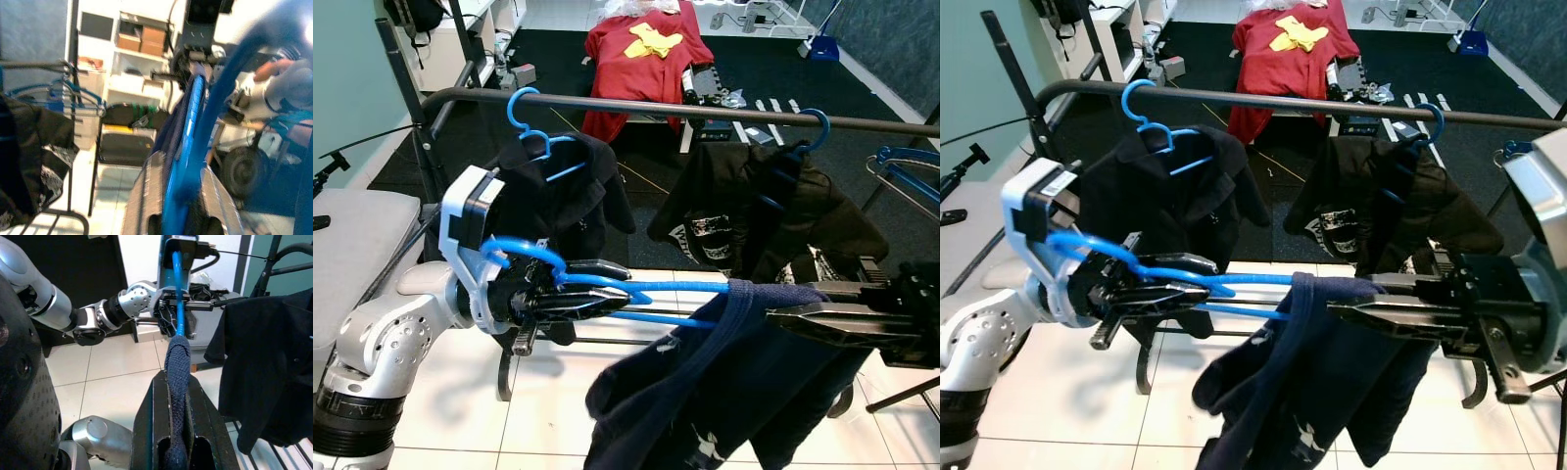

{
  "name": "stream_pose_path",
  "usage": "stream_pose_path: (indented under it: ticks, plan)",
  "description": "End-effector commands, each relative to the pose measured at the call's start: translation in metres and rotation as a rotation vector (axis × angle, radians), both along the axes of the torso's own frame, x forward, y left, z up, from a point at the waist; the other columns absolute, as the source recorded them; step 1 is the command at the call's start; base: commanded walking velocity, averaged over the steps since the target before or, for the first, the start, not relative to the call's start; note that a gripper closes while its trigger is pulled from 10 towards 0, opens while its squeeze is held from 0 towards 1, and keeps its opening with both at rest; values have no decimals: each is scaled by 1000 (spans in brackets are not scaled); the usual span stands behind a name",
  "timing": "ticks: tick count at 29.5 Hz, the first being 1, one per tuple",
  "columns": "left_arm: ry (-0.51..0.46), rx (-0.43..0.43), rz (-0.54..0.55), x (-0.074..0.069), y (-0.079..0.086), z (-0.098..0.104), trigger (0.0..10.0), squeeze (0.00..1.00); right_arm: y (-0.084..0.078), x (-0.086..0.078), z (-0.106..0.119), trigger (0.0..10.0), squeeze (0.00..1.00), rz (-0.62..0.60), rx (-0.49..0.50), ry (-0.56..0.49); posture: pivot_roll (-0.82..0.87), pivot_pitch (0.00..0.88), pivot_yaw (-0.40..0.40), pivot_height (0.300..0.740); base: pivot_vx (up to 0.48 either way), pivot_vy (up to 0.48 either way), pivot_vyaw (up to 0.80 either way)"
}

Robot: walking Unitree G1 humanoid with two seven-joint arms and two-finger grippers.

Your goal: Hang hanger

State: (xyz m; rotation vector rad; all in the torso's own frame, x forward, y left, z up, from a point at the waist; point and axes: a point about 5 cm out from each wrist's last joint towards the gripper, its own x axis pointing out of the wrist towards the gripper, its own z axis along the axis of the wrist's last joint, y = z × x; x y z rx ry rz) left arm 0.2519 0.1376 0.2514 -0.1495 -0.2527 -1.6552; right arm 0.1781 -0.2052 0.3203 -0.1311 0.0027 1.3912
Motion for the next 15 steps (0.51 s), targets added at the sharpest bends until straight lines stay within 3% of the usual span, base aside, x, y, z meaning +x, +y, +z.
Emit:
stream_pose_path:
  ticks: [1,15]
  plan:
    - [-21,8,-36,-3,-8,1,0,0,4,-3,3,0,0,39,10,-22,-95,122,-7,740,0,0,0]
    - [-21,-24,2,0,-9,3,0,0,4,5,1,0,0,-10,22,-44,-91,129,-9,740,0,0,0]
